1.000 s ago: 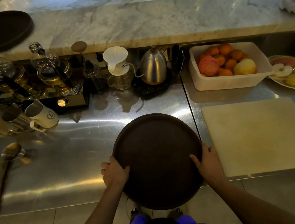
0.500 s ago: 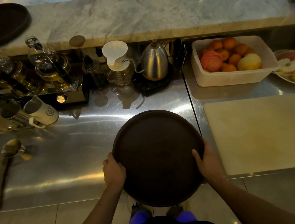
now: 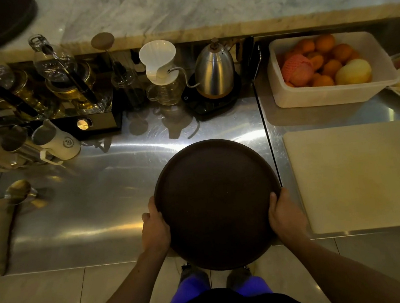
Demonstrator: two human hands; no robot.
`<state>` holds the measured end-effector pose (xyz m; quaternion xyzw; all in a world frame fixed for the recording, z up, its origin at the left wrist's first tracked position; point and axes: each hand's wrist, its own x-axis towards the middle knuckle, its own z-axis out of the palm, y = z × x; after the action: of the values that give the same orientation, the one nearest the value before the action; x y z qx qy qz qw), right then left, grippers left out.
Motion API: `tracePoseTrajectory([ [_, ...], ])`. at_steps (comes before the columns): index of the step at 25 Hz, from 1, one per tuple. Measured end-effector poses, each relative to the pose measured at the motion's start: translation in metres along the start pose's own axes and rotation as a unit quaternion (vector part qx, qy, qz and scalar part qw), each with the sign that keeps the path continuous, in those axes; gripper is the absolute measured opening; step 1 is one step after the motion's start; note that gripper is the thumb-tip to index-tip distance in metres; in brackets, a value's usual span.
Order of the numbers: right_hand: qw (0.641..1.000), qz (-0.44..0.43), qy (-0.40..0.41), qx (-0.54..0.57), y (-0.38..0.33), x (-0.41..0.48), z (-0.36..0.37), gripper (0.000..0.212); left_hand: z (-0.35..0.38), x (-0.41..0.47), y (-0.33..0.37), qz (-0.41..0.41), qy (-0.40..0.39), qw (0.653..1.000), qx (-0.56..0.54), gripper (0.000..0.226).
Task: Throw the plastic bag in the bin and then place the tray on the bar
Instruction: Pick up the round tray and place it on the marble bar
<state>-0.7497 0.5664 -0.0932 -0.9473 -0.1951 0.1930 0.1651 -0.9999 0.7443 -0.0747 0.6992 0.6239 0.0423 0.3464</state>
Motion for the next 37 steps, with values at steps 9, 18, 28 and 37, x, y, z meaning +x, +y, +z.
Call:
tracePoseTrajectory([
  [9,1.0,0.017,-0.015,-0.013,0.006,0.009,0.003,0.051,0.007,0.008,-0.008,-0.067,-0.023,0.997,-0.011,0.036],
  [18,0.986,0.001,-0.083,0.147,0.015,0.011,-0.012,0.047,0.0,0.008,-0.009,-0.079,-0.027,0.996,-0.023,0.037],
  [28,0.965,-0.005,-0.027,0.26,0.004,-0.004,-0.04,0.041,-0.018,-0.024,0.002,-0.056,0.082,0.991,-0.09,0.032],
  [37,0.955,-0.062,0.003,0.29,-0.036,-0.03,-0.073,0.039,-0.079,-0.062,0.001,-0.032,0.134,0.968,-0.212,0.029],
])
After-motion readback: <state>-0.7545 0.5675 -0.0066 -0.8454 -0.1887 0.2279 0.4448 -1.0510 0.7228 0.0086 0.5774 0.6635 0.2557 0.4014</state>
